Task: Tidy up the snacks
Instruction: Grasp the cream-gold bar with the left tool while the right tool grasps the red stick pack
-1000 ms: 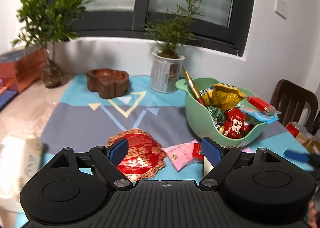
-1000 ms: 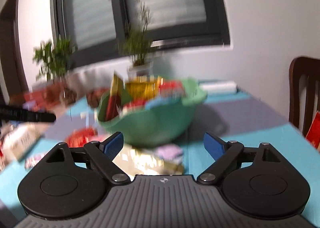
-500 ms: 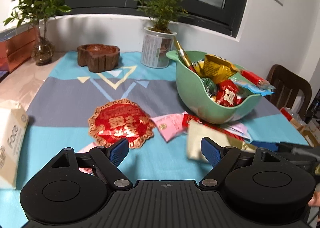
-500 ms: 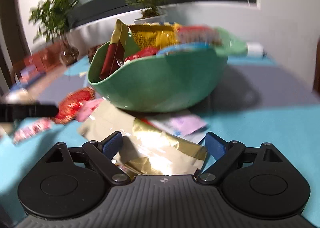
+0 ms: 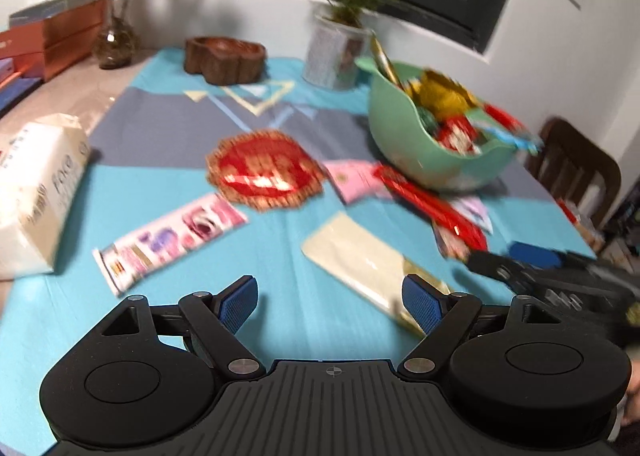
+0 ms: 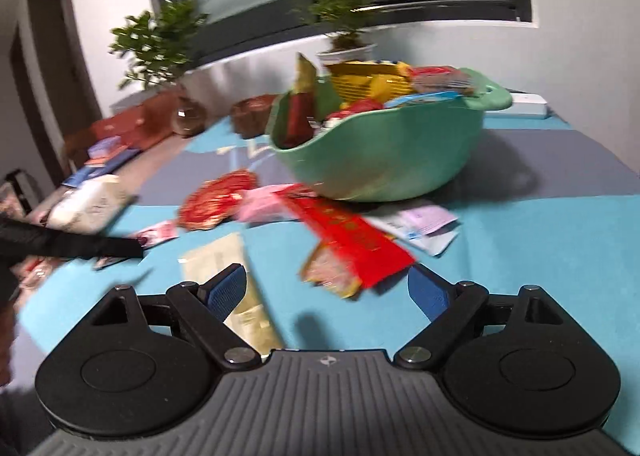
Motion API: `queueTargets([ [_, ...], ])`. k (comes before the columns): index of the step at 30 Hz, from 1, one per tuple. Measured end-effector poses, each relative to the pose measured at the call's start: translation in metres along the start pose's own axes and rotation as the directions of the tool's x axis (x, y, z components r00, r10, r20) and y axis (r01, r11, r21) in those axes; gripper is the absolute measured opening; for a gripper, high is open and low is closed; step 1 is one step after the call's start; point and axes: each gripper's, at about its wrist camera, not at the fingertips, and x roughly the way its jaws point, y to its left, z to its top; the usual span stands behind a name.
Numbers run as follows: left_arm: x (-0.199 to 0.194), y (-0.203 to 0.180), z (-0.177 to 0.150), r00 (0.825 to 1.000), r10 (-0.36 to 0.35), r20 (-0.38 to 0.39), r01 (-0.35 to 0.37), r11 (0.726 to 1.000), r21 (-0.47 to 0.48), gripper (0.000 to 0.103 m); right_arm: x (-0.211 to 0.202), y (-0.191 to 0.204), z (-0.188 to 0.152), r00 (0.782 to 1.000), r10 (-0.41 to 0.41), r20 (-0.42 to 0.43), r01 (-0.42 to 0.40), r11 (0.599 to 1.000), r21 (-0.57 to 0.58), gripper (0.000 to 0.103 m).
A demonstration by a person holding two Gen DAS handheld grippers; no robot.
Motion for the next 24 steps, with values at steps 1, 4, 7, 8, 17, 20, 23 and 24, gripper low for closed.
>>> queueTargets([
  [1, 0.000, -0.001, -0.002, 1.000, 0.009, 0.004, -0.010, 1.000, 0.009, 0.103, 0.006, 0.001, 0.000, 1.000, -0.021, -0.023, 0.022, 1.000, 0.013, 0.088],
  [4, -0.002, 0.000, -0.001, 0.999, 0.045, 0.026, -0.045, 0.999, 0.018, 0.103, 0.013, 0.005, -0.008, 0.998, 0.015, -0.068, -0.013, 1.000, 0.029, 0.085],
  [7, -0.003, 0.009, 0.001, 0.999, 0.048, 0.026, -0.048, 0.999, -0.017, 0.103, 0.006, 0.031, -0.022, 0.994, 0.066, -0.086, -0.072, 0.995, -0.069, 0.085],
  [8, -0.003, 0.011, 0.002, 0.998, 0.050, 0.025, -0.049, 0.998, -0.028, 0.103, 0.002, 0.036, -0.024, 0.981, 0.161, -0.106, -0.169, 0.983, -0.072, 0.083],
  [17, 0.002, 0.018, 0.004, 0.998, 0.066, 0.010, -0.066, 0.997, -0.036, 0.103, 0.025, -0.005, 0.009, 0.997, -0.065, 0.048, 0.070, 0.991, -0.115, 0.099],
  [20, 0.007, 0.021, 0.004, 0.998, 0.068, -0.009, -0.069, 0.997, -0.039, 0.103, 0.048, -0.010, 0.019, 0.998, -0.067, 0.010, 0.068, 0.989, -0.134, 0.101],
  [23, 0.011, 0.024, 0.004, 0.997, 0.073, -0.025, -0.075, 0.996, -0.050, 0.103, 0.067, -0.009, 0.027, 0.996, -0.085, -0.028, 0.079, 0.984, -0.157, 0.101],
  [24, 0.011, 0.024, 0.004, 0.997, 0.074, -0.027, -0.076, 0.996, -0.053, 0.103, 0.074, -0.010, 0.029, 0.996, -0.082, -0.045, 0.074, 0.985, -0.154, 0.102],
])
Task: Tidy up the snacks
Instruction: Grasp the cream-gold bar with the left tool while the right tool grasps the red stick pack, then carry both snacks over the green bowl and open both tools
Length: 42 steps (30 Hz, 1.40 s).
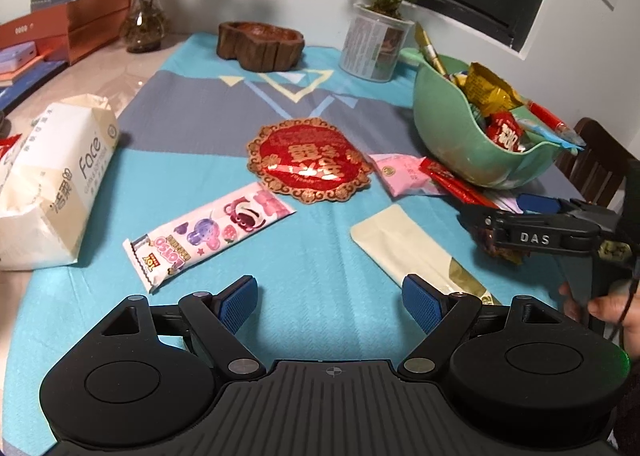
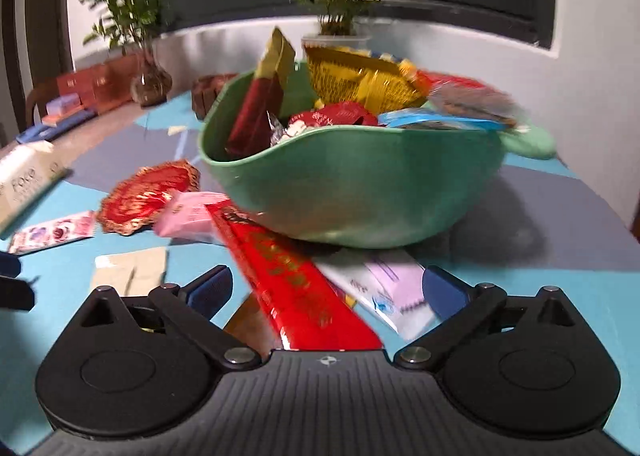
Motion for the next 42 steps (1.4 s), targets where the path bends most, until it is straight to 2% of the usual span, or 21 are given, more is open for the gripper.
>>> queueTargets([
  [3, -0.001, 0.000, 0.000, 1.000, -0.002, 0.002, 0.002, 1.000, -0.001, 0.103, 0.009, 0.003, 0.004, 0.999, -0.023, -0.025, 0.022, 0.999, -0.025, 0.101],
  [5, -0.002, -0.001, -0.001, 1.000, -0.006, 0.007, 0.006, 1.000, 0.004, 0.103, 0.002, 0.011, 0.000, 0.999, -0.051, -0.003, 0.051, 0.996, -0.069, 0.085],
  [7, -0.003, -0.003, -0.002, 1.000, -0.005, 0.011, 0.005, 1.000, 0.011, 0.103, -0.007, 0.018, -0.007, 1.000, -0.028, 0.014, 0.029, 0.994, -0.101, 0.056],
  [9, -0.003, -0.005, -0.003, 1.000, -0.005, 0.012, 0.005, 1.000, 0.016, 0.103, -0.016, 0.024, -0.013, 0.999, -0.027, 0.018, 0.029, 0.994, -0.105, 0.053],
  [11, -0.003, -0.006, -0.003, 1.000, -0.005, 0.011, 0.005, 1.000, 0.016, 0.103, -0.024, 0.025, -0.018, 1.000, 0.001, 0.011, 0.000, 0.996, -0.084, 0.043],
  [17, -0.004, -0.008, -0.005, 1.000, -0.026, 0.003, 0.026, 0.999, 0.018, 0.103, -0.056, 0.046, -0.038, 0.994, 0.104, -0.015, -0.105, 0.988, -0.115, 0.043],
  [20, -0.007, -0.014, -0.007, 0.999, -0.046, 0.010, 0.046, 0.998, 0.039, 0.103, -0.071, 0.050, -0.045, 0.992, 0.123, -0.031, -0.126, 0.985, -0.114, 0.045],
  [21, -0.008, -0.016, -0.007, 0.999, -0.047, 0.015, 0.046, 0.998, 0.047, 0.103, -0.075, 0.046, -0.046, 0.989, 0.147, -0.031, -0.149, 0.985, -0.087, 0.054],
  [22, -0.008, -0.019, -0.008, 0.999, -0.044, 0.017, 0.043, 0.998, 0.056, 0.103, -0.077, 0.043, -0.047, 0.986, 0.164, -0.025, -0.166, 0.984, -0.069, 0.067],
  [24, -0.007, -0.022, -0.009, 0.999, -0.038, 0.016, 0.037, 0.997, 0.069, 0.103, -0.075, 0.041, -0.047, 0.987, 0.160, -0.035, -0.161, 0.986, -0.042, 0.074],
  [27, -0.006, -0.024, -0.010, 0.999, -0.039, 0.012, 0.038, 0.996, 0.079, 0.103, -0.078, 0.046, -0.049, 0.985, 0.167, -0.038, -0.167, 0.986, -0.011, 0.075],
  [30, -0.005, -0.027, -0.012, 0.999, -0.037, 0.009, 0.036, 0.995, 0.095, 0.103, -0.090, 0.062, -0.057, 0.965, 0.258, -0.056, -0.261, 0.964, -0.056, 0.072],
  [31, -0.004, -0.029, -0.013, 0.999, -0.033, 0.007, 0.032, 0.994, 0.102, 0.103, -0.095, 0.067, -0.060, 0.964, 0.258, -0.058, -0.262, 0.961, -0.085, 0.070],
  [33, -0.004, -0.033, -0.015, 0.999, -0.036, 0.003, 0.035, 0.991, 0.126, 0.103, -0.102, 0.070, -0.062, 0.982, 0.186, -0.021, -0.187, 0.976, -0.109, 0.070],
  [35, -0.005, -0.039, -0.017, 0.998, -0.056, -0.006, 0.056, 0.984, 0.168, 0.103, -0.102, 0.059, -0.059, 0.991, 0.137, -0.009, -0.137, 0.990, -0.040, 0.070],
  [37, -0.005, -0.045, -0.021, 0.997, -0.070, -0.016, 0.072, 0.974, 0.217, 0.103, -0.101, 0.048, -0.057, 0.984, 0.179, -0.012, -0.178, 0.983, 0.046, 0.070],
  [39, -0.003, -0.051, -0.025, 0.998, -0.064, -0.019, 0.066, 0.967, 0.245, 0.103, -0.098, 0.045, -0.057, 0.981, 0.191, -0.019, -0.189, 0.978, 0.085, 0.071],
  [42, -0.001, -0.054, -0.027, 0.997, -0.068, -0.022, 0.072, 0.962, 0.265, 0.103, -0.095, 0.055, -0.061, 0.991, 0.136, -0.017, -0.136, 0.990, 0.028, 0.067],
])
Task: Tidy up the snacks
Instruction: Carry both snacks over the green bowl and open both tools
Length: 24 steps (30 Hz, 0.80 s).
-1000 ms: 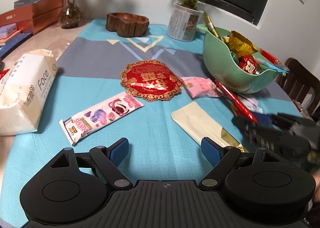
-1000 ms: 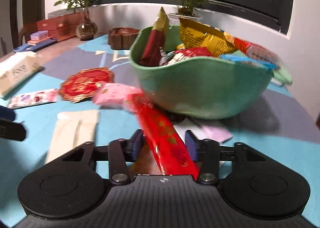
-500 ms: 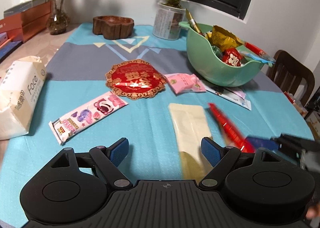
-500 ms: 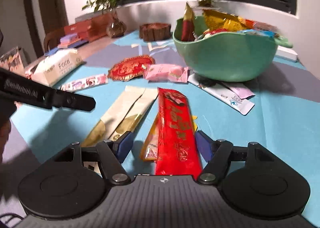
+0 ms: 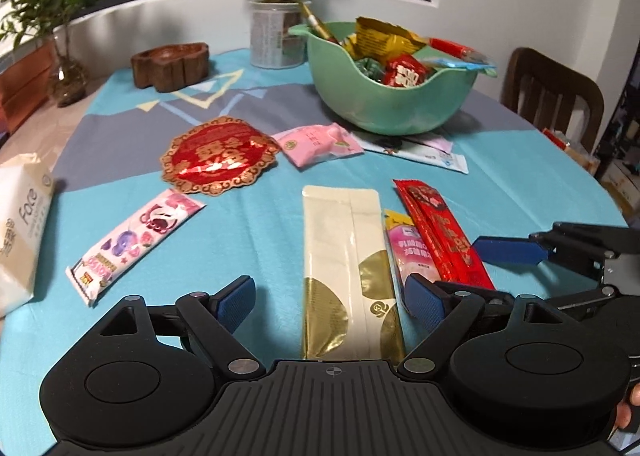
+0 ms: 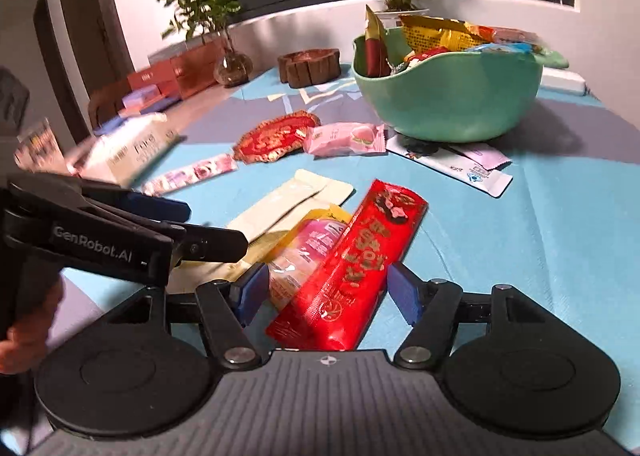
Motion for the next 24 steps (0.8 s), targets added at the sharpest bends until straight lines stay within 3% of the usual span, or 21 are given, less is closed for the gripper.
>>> queueTargets([
  [4, 0.008, 0.002, -0.002, 0.999, -0.023, -0.040, 0.024, 0.999, 0.030, 0.103, -0.005, -0.005, -0.001, 0.997, -0.080, 0.006, 0.080, 0.997, -0.024, 0.053],
  [7, 0.011, 0.001, -0.003, 0.997, 0.057, -0.042, -0.055, 0.997, 0.061, 0.103, -0.007, -0.023, -0.003, 0.989, -0.148, -0.002, 0.148, 0.989, 0.007, 0.053],
  [10, 0.013, 0.003, -0.003, 0.996, 0.084, -0.042, -0.080, 0.994, 0.072, 0.103, -0.007, -0.031, -0.004, 0.977, -0.211, 0.003, 0.211, 0.977, 0.017, 0.060],
  [12, 0.013, 0.002, -0.002, 0.996, 0.078, -0.038, -0.075, 0.994, 0.076, 0.103, -0.005, -0.031, -0.005, 0.977, -0.213, 0.002, 0.212, 0.977, 0.014, 0.064],
  [15, 0.014, -0.007, -0.003, 0.998, 0.067, -0.020, -0.065, 0.990, 0.122, 0.103, 0.002, -0.026, -0.005, 0.980, -0.200, 0.002, 0.200, 0.980, -0.005, 0.079],
  [20, 0.018, -0.015, -0.004, 0.999, 0.032, 0.009, -0.033, 0.987, 0.155, 0.103, 0.015, -0.025, 0.005, 0.982, -0.187, -0.001, 0.187, 0.982, 0.003, 0.079],
  [23, 0.014, -0.016, -0.004, 1.000, 0.013, 0.015, -0.015, 0.987, 0.158, 0.103, 0.013, -0.024, 0.005, 0.982, -0.188, 0.014, 0.188, 0.982, 0.005, 0.058],
  [24, 0.014, -0.017, -0.005, 1.000, 0.016, 0.016, -0.019, 0.987, 0.161, 0.103, 0.011, -0.024, 0.005, 0.982, -0.189, 0.018, 0.188, 0.982, 0.004, 0.044],
])
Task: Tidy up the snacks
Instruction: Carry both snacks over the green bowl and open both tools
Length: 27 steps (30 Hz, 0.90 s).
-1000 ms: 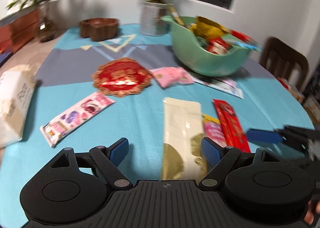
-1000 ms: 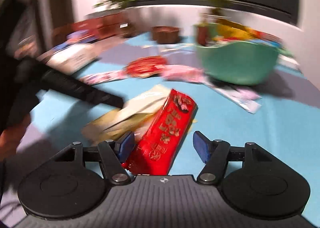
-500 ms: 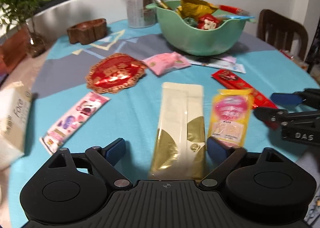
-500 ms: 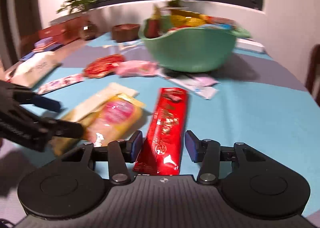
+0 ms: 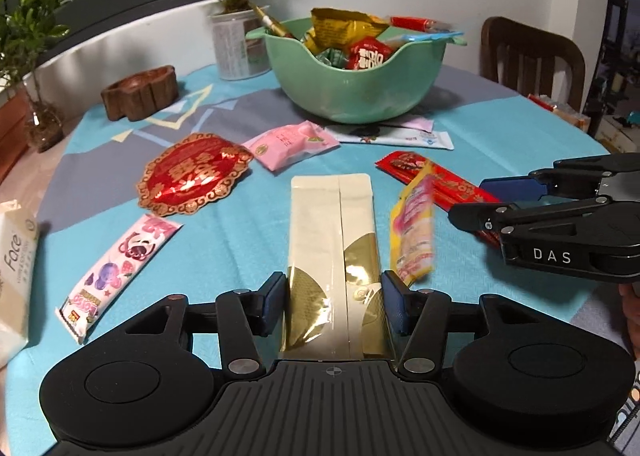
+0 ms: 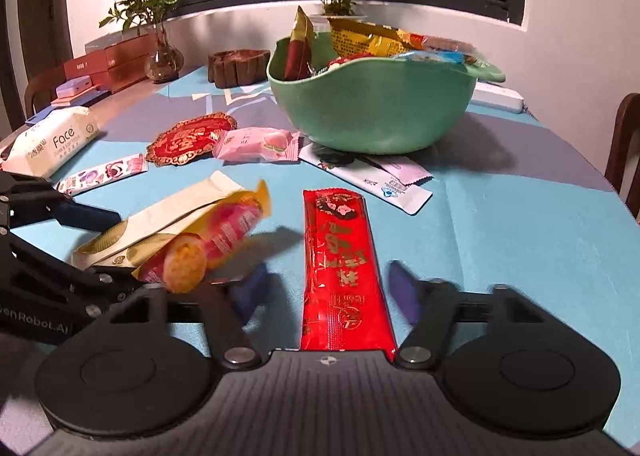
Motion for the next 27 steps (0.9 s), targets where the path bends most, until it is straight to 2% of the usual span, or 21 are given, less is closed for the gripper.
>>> queueTargets([
  [4, -0.008, 0.000, 0.000, 1.000, 0.005, 0.014, -0.005, 1.000, -0.007, 0.103, -0.004, 0.000, -0.003, 1.000, 0.004, 0.015, -0.004, 1.000, 0.003, 0.040],
  [9, -0.030, 0.006, 0.004, 0.996, 0.004, 0.093, -0.001, 0.999, -0.034, 0.103, -0.011, -0.004, -0.005, 0.999, 0.011, 0.037, -0.011, 1.000, 0.018, 0.038],
  [15, -0.042, 0.011, 0.007, 0.990, 0.027, 0.139, -0.019, 0.998, -0.059, 0.103, -0.026, -0.009, -0.002, 0.994, 0.014, 0.106, -0.019, 0.999, 0.039, 0.038],
  [21, -0.054, 0.017, 0.017, 0.984, 0.038, 0.172, -0.023, 0.996, -0.088, 0.103, -0.041, -0.007, 0.002, 0.984, 0.090, 0.156, -0.097, 0.995, 0.038, 0.038],
  [27, -0.075, 0.016, 0.045, 0.979, 0.057, 0.193, -0.043, 0.996, -0.075, 0.103, -0.058, -0.013, 0.021, 0.965, 0.144, 0.219, -0.161, 0.985, 0.060, 0.038],
])
